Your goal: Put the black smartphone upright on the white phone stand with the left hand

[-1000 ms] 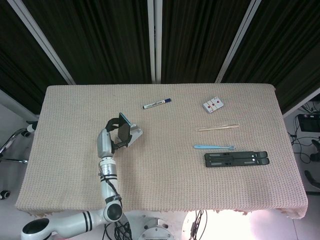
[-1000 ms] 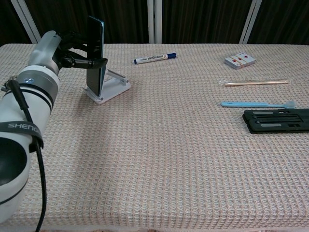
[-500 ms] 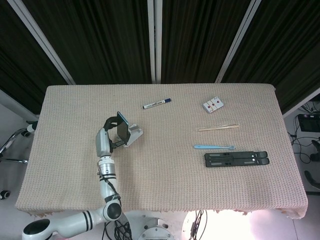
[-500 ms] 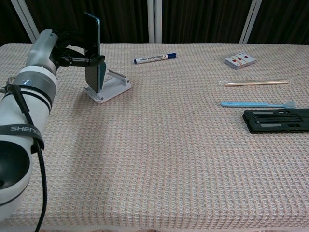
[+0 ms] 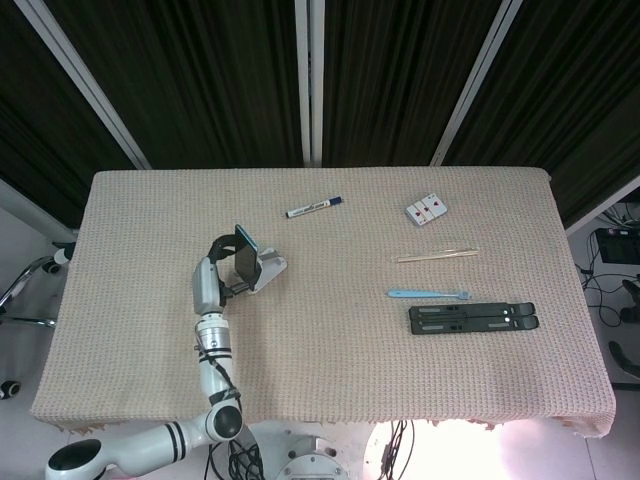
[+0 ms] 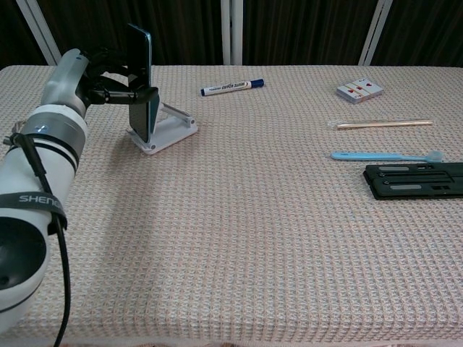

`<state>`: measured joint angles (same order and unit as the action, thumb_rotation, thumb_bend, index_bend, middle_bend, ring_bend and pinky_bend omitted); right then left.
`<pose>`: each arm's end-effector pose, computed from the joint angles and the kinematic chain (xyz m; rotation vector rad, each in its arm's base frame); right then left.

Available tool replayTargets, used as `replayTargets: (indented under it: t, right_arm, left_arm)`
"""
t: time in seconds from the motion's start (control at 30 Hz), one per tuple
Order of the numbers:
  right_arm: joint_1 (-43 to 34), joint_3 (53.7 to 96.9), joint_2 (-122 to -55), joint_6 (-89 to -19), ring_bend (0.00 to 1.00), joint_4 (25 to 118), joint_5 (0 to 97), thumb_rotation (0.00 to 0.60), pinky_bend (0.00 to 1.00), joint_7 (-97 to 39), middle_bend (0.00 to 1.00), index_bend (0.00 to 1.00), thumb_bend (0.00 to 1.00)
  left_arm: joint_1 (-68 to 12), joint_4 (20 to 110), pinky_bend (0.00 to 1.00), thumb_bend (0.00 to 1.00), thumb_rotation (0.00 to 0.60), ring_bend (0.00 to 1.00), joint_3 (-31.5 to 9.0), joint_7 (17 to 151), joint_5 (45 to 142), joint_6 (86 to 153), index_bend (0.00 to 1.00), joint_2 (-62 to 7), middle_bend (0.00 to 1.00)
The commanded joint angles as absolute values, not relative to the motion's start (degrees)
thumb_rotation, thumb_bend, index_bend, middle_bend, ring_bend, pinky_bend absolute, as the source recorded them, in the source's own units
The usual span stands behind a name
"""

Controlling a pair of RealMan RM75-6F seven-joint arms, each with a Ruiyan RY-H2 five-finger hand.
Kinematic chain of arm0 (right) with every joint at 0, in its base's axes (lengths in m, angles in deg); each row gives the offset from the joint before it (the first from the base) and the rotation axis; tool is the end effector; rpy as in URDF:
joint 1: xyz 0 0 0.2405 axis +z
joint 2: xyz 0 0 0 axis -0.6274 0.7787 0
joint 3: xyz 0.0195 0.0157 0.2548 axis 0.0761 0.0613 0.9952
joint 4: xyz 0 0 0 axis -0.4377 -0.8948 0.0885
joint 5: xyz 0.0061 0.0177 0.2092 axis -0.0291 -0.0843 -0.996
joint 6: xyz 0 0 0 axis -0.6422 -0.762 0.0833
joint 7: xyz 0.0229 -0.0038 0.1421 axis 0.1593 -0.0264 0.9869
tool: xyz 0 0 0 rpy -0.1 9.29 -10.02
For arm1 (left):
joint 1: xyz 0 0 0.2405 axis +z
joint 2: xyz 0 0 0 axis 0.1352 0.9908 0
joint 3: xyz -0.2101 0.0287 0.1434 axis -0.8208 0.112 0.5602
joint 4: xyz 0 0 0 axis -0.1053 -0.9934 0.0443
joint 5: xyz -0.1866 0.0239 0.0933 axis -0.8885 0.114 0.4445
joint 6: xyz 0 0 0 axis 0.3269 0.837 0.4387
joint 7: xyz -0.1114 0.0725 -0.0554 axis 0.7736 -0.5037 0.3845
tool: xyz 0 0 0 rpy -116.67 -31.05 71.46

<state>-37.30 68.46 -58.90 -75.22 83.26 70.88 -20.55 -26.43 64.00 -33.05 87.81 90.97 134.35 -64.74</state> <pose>-0.3496 -0.1654 0.2396 1.3473 -0.8325 0.7789 -0.1208 0.3306 -0.0616 -0.7547 -1.5344 -1.5187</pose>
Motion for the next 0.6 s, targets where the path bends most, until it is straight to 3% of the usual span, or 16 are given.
replayTargets:
  t: [0.03,0.6]
  right_arm:
    - [-37.34,68.47,-58.86,-75.18,0.00,83.25,70.80,0.600,0.00,-20.53,0.00,0.00,0.24]
    - [-37.53,68.29,-58.48,-74.39,0.00,83.56,70.18,0.600,0.00,-20.55,0.00,0.00,0.24]
  left_arm:
    - [-26.34,63.39,0.29,0.35,0.600,0.35,-32.79,88.34,91.30,134.08,0.59,-64.90,0.63]
    - [-25.93,60.12,0.28,0.35,0.600,0.35,-31.85,92.51,94.02,133.05,0.59,-65.31,0.63]
